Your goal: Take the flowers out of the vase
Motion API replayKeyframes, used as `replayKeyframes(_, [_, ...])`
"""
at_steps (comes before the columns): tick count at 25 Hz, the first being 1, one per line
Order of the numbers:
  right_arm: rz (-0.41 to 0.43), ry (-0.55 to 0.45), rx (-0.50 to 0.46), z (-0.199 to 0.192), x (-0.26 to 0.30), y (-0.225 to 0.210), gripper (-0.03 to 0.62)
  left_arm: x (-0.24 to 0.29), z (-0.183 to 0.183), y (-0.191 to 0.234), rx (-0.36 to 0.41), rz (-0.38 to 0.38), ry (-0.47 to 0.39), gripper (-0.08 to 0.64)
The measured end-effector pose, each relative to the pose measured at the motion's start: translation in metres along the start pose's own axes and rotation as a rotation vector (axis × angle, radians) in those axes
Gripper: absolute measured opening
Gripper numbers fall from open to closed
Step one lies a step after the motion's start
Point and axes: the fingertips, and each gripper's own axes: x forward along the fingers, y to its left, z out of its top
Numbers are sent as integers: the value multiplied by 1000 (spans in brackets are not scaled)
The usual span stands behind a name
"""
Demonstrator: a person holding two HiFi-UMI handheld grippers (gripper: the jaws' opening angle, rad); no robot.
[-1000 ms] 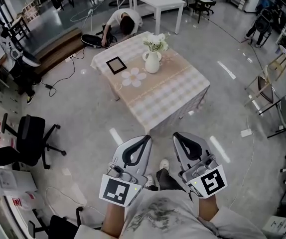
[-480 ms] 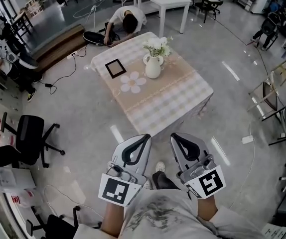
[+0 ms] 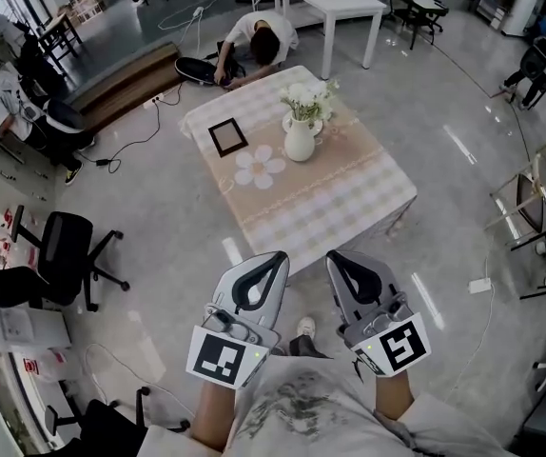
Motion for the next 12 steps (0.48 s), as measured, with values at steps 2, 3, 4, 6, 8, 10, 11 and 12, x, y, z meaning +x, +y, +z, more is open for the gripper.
replayKeyframes(2, [13, -3, 6, -4, 5, -3, 17, 3, -1, 5, 13, 17, -5, 8])
replayKeyframes(3, [18, -3, 7, -5, 7, -6, 17, 6, -3, 6, 18, 23, -4, 8])
replayKeyframes(4, [23, -3, 8, -7, 9, -9, 17, 8, -4, 7, 13, 26, 2, 8])
replayKeyframes(6, [32, -6, 11, -8, 15, -14, 17, 13, -7, 10, 2, 31, 11, 8])
replayKeyframes(8, [38, -2, 12, -9, 21, -18, 17, 17, -8, 15, 11, 36, 10, 8])
replayKeyframes(10, [41, 2, 12, -11, 27, -22, 17, 21, -9, 20, 8, 38, 11, 8])
replayKeyframes(11, [40, 4, 12, -12, 31, -24, 17, 24, -9, 22, -1, 36, 13, 8])
replayKeyframes(12, [39, 5, 12, -14, 36, -26, 17, 27, -10, 26, -7, 33, 15, 8])
